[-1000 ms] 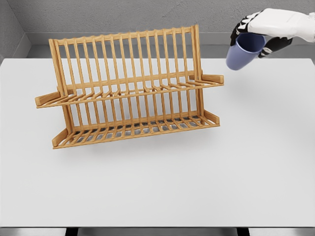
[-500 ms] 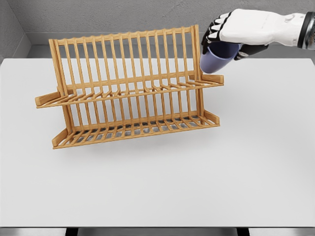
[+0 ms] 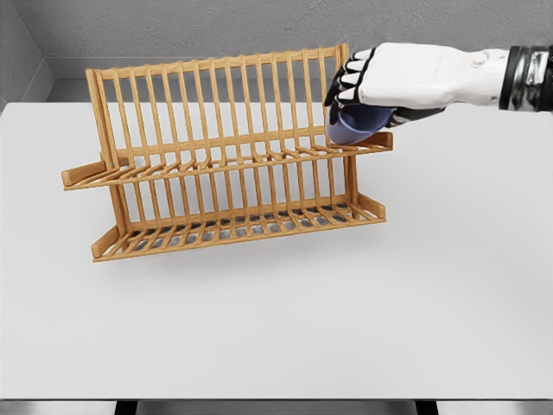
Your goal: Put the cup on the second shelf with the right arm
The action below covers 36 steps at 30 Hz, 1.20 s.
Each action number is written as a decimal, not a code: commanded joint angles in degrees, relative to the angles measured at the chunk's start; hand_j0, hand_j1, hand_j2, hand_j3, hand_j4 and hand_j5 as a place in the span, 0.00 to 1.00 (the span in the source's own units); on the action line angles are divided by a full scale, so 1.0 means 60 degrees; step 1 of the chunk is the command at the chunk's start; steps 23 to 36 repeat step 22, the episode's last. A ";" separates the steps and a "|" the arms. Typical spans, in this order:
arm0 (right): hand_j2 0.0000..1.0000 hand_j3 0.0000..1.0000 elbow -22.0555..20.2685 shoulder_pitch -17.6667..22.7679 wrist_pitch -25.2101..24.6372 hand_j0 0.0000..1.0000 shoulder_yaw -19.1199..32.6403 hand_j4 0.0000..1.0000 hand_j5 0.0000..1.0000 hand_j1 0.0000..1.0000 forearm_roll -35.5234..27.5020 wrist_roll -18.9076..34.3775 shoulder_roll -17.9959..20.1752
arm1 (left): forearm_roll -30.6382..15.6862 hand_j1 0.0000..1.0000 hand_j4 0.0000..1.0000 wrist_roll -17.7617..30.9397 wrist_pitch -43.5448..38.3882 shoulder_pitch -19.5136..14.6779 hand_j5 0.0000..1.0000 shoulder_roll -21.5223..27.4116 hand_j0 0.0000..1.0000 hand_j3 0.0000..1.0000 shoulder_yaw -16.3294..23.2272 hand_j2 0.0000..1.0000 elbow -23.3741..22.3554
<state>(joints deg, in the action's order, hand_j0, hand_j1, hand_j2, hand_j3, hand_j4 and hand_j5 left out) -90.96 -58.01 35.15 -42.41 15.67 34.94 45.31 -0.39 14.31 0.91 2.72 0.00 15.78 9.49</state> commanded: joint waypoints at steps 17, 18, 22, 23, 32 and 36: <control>1.00 1.00 0.4173 0.4965 -0.0024 1.00 0.6585 1.00 1.00 1.00 -0.0048 0.0010 0.0022 | -0.0008 1.00 1.00 0.0003 -0.0005 0.0000 1.00 0.0000 1.00 1.00 0.0007 1.00 0.0000; 1.00 1.00 0.4188 0.5288 -0.0024 1.00 0.6585 1.00 1.00 1.00 -0.0048 0.0010 -0.0374 | -0.0008 1.00 1.00 0.0003 0.0009 0.0000 1.00 0.0000 1.00 1.00 0.0007 1.00 0.0000; 1.00 1.00 0.4129 0.5698 -0.0024 1.00 0.6541 1.00 1.00 1.00 -0.0004 0.0010 -0.0887 | -0.0008 1.00 1.00 0.0003 0.0009 0.0000 1.00 0.0000 1.00 1.00 -0.0008 1.00 0.0000; 1.00 1.00 0.4129 0.5698 -0.0024 1.00 0.6541 1.00 1.00 1.00 -0.0004 0.0010 -0.0887 | -0.0008 1.00 1.00 0.0003 0.0009 0.0000 1.00 0.0000 1.00 1.00 -0.0008 1.00 0.0000; 1.00 1.00 0.4129 0.5698 -0.0024 1.00 0.6541 1.00 1.00 1.00 -0.0004 0.0010 -0.0887 | -0.0008 1.00 1.00 0.0003 0.0009 0.0000 1.00 0.0000 1.00 1.00 -0.0008 1.00 0.0000; 1.00 1.00 0.4129 0.5698 -0.0024 1.00 0.6541 1.00 1.00 1.00 -0.0004 0.0010 -0.0887 | -0.0008 1.00 1.00 0.0003 0.0009 0.0000 1.00 0.0000 1.00 1.00 -0.0008 1.00 0.0000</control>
